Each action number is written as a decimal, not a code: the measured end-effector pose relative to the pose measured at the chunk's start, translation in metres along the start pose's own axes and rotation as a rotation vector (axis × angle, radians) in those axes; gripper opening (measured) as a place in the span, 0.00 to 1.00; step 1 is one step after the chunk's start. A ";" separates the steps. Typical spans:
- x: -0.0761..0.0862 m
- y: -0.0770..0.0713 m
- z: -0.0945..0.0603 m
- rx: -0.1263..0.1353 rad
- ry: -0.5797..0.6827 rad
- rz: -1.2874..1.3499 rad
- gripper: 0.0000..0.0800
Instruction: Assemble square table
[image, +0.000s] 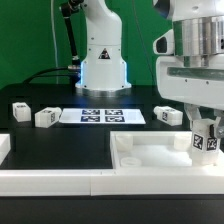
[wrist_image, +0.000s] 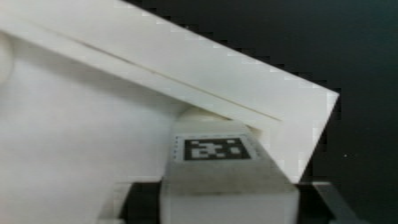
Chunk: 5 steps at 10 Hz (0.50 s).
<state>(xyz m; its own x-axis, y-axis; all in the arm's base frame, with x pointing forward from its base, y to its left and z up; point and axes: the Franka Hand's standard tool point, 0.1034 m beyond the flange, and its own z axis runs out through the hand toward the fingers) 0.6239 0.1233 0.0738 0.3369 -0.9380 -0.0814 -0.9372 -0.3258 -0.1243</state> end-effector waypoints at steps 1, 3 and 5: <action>-0.001 0.000 0.000 0.002 -0.004 0.032 0.37; -0.004 -0.001 0.000 0.009 -0.026 0.197 0.37; -0.003 -0.003 0.001 0.039 -0.058 0.459 0.37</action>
Offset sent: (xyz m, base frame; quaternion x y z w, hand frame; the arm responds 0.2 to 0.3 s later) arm -0.0098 -0.0022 -0.0055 0.0605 -0.0347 0.4885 0.8698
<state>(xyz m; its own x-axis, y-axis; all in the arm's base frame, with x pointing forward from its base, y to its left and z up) 0.6259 0.1274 0.0736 -0.1066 -0.9757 -0.1914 -0.9868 0.1274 -0.0998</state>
